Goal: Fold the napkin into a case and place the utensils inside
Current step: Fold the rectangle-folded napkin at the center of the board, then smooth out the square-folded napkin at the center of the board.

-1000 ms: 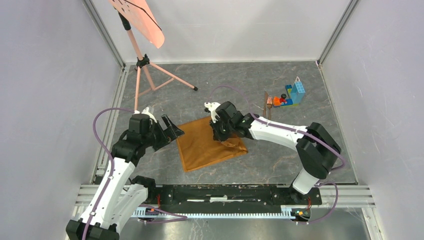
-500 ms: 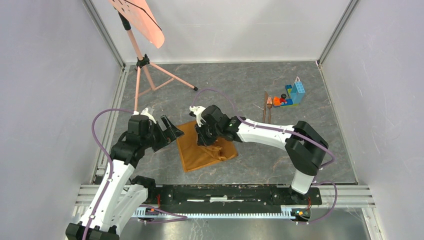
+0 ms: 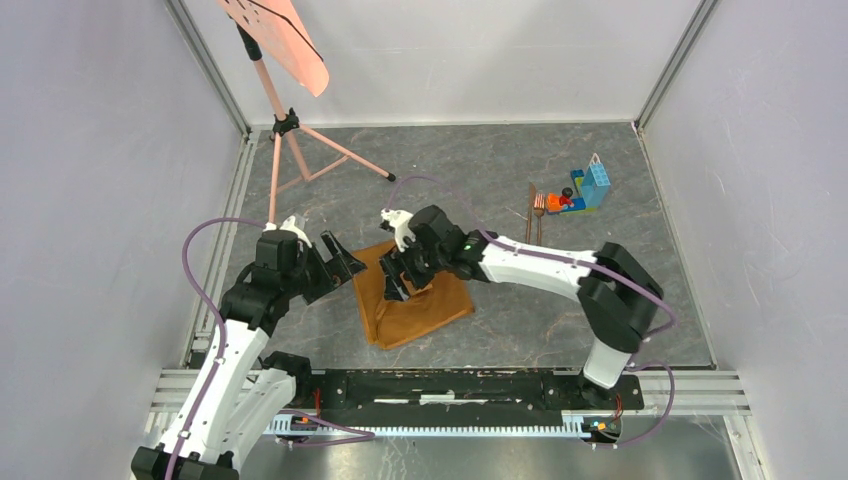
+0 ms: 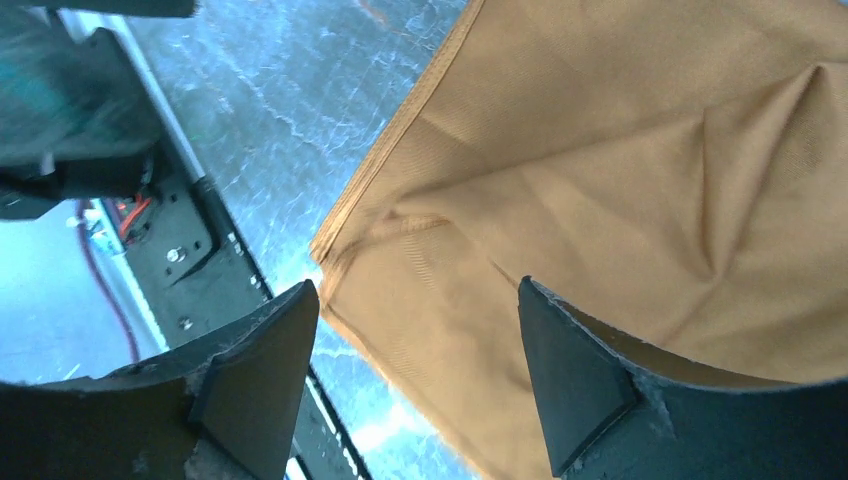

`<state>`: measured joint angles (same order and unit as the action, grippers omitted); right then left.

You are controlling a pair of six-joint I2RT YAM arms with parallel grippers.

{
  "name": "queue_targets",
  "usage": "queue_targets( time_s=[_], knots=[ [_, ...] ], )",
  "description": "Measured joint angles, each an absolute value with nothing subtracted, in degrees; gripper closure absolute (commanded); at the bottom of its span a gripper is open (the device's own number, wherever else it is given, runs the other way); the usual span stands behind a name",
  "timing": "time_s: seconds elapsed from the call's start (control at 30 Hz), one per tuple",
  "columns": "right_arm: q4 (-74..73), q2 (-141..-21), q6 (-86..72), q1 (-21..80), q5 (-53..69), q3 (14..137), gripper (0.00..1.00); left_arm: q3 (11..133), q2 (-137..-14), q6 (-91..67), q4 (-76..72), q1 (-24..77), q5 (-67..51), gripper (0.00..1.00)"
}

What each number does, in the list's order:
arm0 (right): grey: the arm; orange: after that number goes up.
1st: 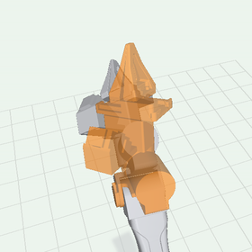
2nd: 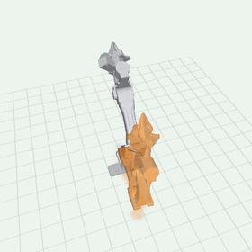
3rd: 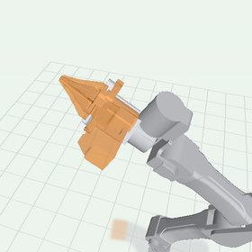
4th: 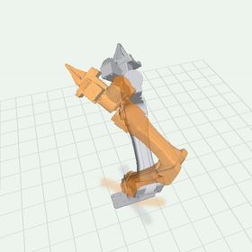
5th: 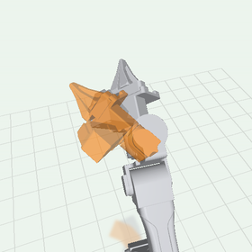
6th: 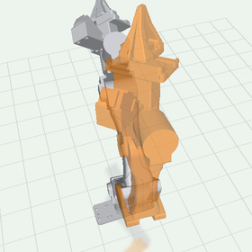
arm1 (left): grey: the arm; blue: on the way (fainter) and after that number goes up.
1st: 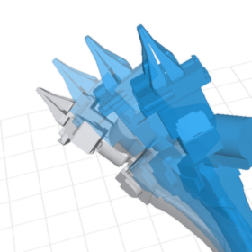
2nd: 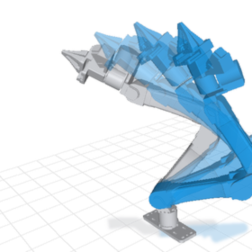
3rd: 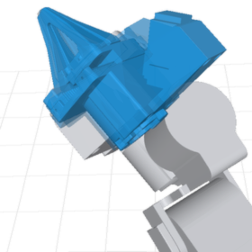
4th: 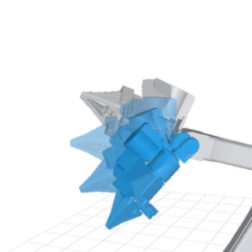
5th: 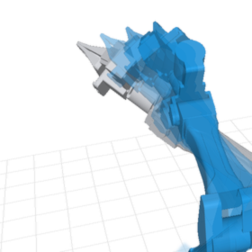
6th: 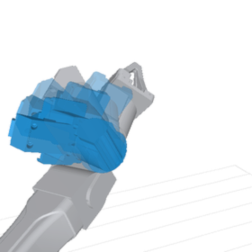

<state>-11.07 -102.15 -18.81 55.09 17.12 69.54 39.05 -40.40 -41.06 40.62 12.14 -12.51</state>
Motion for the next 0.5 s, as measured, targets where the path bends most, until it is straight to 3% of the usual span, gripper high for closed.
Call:
queue_targets(
  time_s=[0.3,0.5],
  knots=[
    [-5.2,-90.4,-17.5,43.0,24.4,54.9,0.17,39.0,-41.3,-41.1,40.5,12.1,-12.5,0.0],
    [-2.2,-94.9,-17.7,38.7,28.1,51.2,0.35,39.1,-42.2,-41.1,40.6,12.1,-12.6,0.0]
  ],
)
